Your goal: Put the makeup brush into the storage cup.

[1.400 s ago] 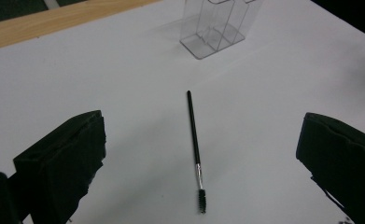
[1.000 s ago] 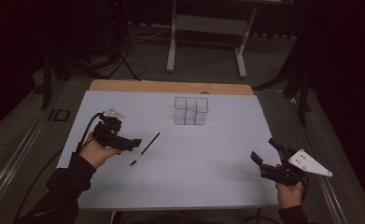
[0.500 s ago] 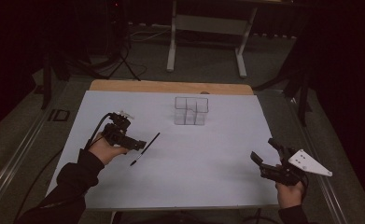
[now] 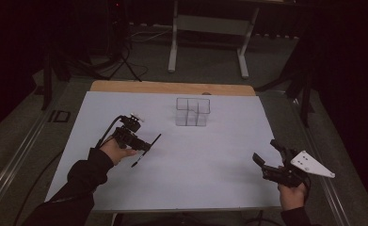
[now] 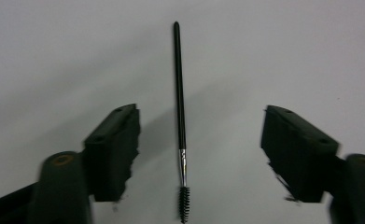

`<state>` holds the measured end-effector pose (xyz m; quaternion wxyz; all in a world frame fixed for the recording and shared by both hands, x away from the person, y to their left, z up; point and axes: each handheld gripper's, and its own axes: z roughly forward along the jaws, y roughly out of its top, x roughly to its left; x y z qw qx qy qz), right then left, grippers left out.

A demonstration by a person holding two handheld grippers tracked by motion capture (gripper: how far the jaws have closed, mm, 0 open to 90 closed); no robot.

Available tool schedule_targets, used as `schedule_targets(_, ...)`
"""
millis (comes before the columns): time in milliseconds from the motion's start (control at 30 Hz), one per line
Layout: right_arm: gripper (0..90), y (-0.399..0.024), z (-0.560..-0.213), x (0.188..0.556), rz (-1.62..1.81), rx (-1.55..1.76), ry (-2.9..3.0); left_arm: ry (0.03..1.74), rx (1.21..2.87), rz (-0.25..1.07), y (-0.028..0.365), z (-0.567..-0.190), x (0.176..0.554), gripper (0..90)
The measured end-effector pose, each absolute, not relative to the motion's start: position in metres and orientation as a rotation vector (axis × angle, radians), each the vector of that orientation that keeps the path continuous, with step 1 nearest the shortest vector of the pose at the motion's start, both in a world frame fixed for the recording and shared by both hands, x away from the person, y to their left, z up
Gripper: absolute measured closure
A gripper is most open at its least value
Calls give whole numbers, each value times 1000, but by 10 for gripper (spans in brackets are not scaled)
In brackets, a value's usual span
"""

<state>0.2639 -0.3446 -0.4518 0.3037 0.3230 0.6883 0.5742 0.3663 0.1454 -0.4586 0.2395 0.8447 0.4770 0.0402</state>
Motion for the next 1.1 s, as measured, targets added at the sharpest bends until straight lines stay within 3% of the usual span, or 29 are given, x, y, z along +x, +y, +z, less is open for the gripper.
schedule_targets(500,149,-345,-452,264,1522,857,1829,1345,2414,34,135,-489,374,612)
schedule_targets(933,148,-345,-452,264,1518,854,1831,1374,2445,-35,142,-501,382,778)
schedule_targets(1100,148,-344,-452,265,1516,856,1834,1355,2475,-80,139,-506,380,800)
